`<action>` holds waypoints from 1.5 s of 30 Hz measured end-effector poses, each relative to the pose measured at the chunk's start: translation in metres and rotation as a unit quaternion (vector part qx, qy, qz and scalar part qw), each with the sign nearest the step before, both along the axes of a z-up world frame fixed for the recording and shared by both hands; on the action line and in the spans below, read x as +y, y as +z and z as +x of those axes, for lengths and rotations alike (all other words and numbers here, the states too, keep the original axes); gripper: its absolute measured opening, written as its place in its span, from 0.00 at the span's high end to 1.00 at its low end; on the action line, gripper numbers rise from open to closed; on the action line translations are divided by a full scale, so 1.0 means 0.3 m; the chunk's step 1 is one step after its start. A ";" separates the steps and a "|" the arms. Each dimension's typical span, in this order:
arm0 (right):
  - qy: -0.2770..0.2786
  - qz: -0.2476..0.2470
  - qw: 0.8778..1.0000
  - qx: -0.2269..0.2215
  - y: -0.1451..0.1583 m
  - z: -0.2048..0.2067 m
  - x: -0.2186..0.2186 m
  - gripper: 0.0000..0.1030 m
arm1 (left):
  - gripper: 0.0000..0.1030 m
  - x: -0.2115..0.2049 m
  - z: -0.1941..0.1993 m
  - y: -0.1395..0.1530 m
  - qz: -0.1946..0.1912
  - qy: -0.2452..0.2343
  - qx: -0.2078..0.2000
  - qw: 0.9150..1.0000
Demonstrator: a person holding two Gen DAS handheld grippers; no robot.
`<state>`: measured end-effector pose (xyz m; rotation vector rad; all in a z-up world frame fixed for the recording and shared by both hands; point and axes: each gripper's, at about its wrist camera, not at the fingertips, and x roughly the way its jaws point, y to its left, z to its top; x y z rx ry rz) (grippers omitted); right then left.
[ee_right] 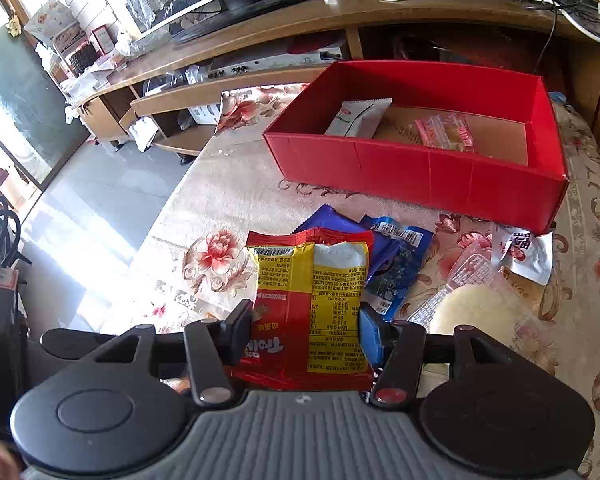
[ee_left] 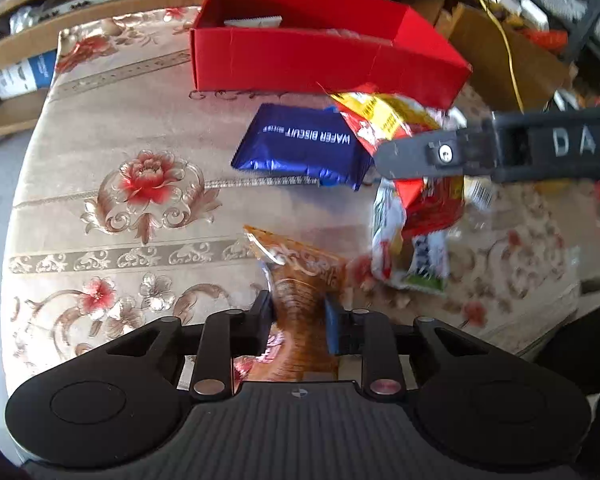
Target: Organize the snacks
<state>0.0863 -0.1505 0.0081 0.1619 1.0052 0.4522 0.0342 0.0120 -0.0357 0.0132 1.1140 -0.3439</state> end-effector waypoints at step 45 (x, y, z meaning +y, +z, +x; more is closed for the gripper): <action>-0.030 0.019 0.999 -0.041 0.065 0.004 -0.076 0.50 | 0.74 0.049 0.020 0.130 -0.072 0.041 -0.045 0.996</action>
